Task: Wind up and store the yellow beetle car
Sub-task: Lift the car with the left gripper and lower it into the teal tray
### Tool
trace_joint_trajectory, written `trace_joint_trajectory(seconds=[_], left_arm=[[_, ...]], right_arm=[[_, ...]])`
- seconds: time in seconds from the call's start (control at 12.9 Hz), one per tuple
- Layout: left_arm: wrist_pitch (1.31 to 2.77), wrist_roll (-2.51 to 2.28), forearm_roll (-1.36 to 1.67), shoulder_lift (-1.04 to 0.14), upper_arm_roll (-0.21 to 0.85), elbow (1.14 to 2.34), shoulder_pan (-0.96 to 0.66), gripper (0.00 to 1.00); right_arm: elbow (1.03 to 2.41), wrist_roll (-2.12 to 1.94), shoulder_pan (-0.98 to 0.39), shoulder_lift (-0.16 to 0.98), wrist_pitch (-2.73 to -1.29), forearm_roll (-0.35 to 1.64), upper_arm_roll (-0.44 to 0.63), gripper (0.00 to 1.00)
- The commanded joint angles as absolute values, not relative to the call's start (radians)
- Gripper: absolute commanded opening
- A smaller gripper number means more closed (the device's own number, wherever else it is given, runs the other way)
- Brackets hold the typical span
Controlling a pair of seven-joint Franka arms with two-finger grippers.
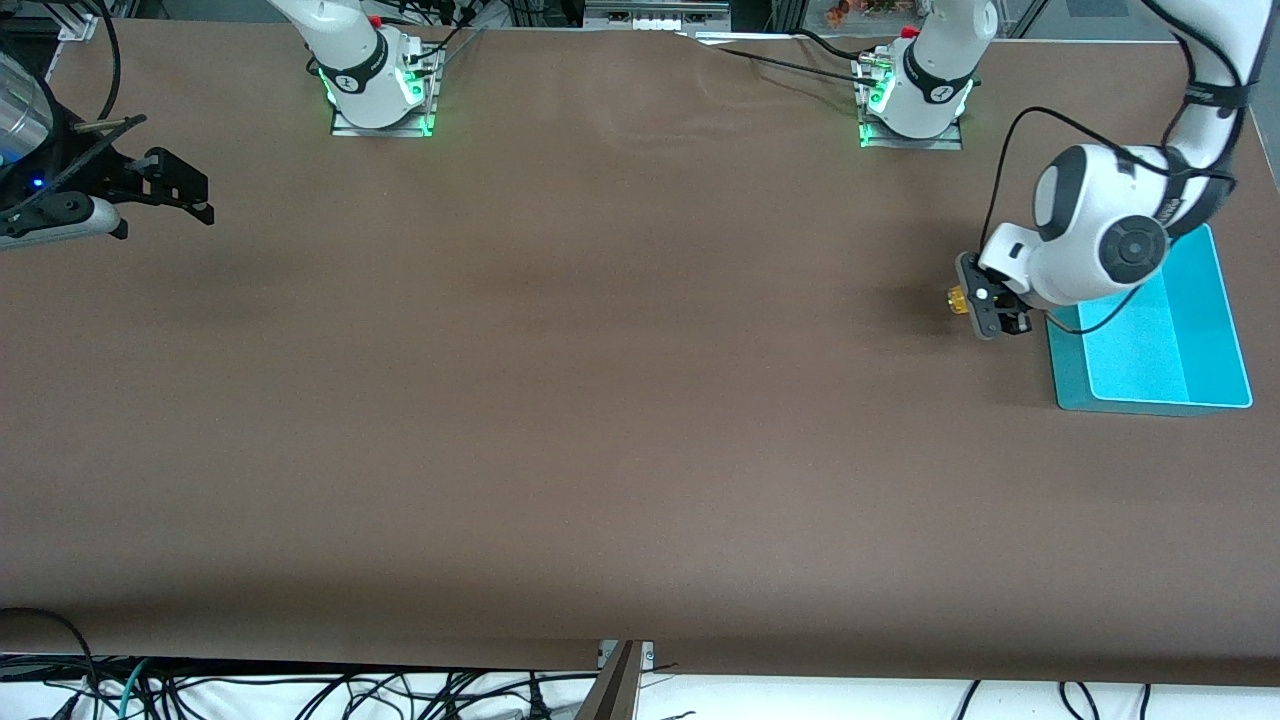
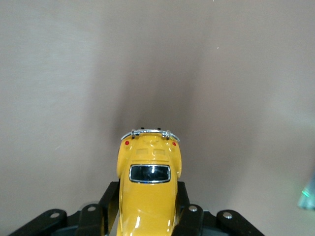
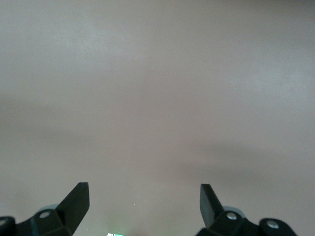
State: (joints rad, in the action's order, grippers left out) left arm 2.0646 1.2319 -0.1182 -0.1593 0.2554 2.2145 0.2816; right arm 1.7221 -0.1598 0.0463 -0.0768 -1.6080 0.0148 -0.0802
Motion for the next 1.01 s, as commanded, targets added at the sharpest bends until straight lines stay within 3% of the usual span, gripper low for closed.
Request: trace_joint_trajectory(seconds=[0.0,0.31,0.54,0.93], left_arm=[[1.892,1.285,-0.121,-0.192,0.250,2.031,0.291,0.19],[1.862,1.429,-0.236,-0.215,0.242,1.959,0.401,0.19],[1.879,1.552,-0.297,-0.319,0.242,1.898,0.509,0.20],[2.104,1.706,-0.357,-0.461,0.244,1.911,0.684,0.20]], right_arm=[[1.695,-0.160,0.043,-0.074,-1.582,0.020,-0.080,0.99],[1.695,-0.160,0.043,-0.074,-1.582,0.020,-0.080,0.99],[1.695,-0.160,0.043,-0.074,-1.582,0.020,-0.080,0.99],[1.695,-0.160,0.043,-0.072,-1.582,0.020,-0.080,0.99]])
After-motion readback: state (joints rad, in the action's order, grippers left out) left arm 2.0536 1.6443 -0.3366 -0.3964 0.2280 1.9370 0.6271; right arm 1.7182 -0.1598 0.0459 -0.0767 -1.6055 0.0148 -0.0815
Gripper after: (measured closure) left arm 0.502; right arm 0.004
